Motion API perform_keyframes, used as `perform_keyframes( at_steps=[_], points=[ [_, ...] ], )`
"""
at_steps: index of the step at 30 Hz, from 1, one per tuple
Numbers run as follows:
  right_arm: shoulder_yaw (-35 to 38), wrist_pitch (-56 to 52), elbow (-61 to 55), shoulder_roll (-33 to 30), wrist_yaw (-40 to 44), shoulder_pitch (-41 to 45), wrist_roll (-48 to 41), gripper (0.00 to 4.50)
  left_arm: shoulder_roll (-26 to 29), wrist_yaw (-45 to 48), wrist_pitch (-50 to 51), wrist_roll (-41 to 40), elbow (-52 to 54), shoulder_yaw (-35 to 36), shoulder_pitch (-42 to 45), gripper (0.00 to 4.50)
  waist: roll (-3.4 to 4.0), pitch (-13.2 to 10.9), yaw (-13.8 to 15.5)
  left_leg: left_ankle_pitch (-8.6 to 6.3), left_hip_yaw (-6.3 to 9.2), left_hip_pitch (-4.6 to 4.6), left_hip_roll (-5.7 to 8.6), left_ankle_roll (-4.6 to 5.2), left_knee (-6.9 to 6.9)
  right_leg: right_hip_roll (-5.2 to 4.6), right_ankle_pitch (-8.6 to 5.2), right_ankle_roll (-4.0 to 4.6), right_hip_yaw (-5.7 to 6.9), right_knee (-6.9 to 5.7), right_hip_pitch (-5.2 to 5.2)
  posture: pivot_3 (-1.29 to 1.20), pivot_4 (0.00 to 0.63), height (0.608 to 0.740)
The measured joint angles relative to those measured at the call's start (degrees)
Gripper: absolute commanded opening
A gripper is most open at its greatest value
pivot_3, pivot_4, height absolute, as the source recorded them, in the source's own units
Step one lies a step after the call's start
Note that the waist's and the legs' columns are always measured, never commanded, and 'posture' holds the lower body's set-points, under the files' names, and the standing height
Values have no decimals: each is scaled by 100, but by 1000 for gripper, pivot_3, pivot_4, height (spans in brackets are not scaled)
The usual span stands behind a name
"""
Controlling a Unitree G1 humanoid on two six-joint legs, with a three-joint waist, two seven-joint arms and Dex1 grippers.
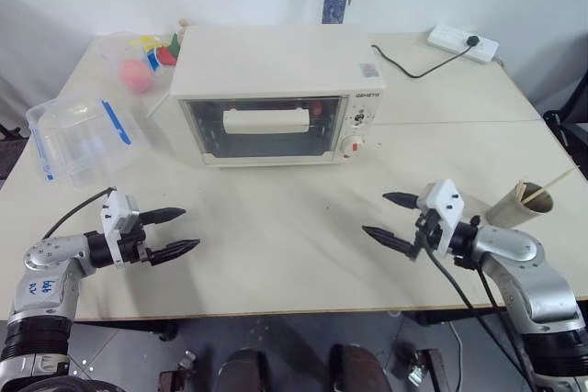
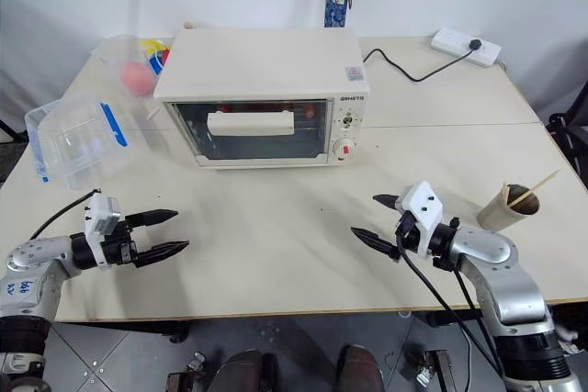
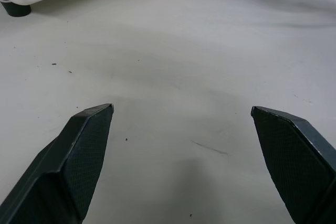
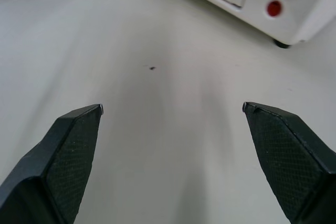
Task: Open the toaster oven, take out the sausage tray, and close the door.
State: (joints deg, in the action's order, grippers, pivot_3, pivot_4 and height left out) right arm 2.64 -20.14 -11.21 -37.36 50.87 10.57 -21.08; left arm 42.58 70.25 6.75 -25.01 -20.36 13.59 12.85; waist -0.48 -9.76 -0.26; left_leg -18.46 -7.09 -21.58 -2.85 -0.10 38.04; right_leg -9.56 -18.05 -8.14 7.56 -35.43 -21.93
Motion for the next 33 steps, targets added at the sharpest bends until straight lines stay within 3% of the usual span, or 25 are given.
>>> perform_keyframes(
  at_steps=[9,13,18,24,28,33],
  points=[
    [-314,-513,-93,3,123,698,-96,4500,-2,-494,137,-26,154,131,43,4461,-1,-1,-12,0,4,-2,-3,-1,0,0,0,0,-2,-8,-11,0,150,740],
    [-746,-875,95,357,154,1746,-106,4500,-163,-717,190,-222,219,345,297,4461,-2,-7,-51,1,3,-24,-4,-2,13,0,0,1,-16,-29,-47,0,150,740],
    [-1169,-727,1119,939,350,3080,49,4500,-212,-823,429,-528,407,577,490,4461,-2,-7,-148,2,-15,-61,-3,-4,24,0,0,0,6,-40,-68,0,150,740],
    [-1425,112,2521,1406,818,4107,422,4500,-212,-816,586,-825,541,832,471,4461,-4,-13,-178,3,-15,-68,-3,-5,20,0,1,-1,13,-38,-74,0,150,740],
    [-1477,495,2853,1542,1116,4454,543,4500,-184,-829,763,-1077,709,1075,432,4461,-4,-13,-187,3,-14,-68,-3,-6,20,0,1,-1,12,-40,-73,0,150,740],
    [-1514,354,2436,1526,1515,4439,454,4500,26,-758,1208,-1367,855,1311,266,4461,-7,-19,-210,4,-11,-71,-4,-8,17,0,1,-1,15,-42,-77,0,150,740]
  ],
)
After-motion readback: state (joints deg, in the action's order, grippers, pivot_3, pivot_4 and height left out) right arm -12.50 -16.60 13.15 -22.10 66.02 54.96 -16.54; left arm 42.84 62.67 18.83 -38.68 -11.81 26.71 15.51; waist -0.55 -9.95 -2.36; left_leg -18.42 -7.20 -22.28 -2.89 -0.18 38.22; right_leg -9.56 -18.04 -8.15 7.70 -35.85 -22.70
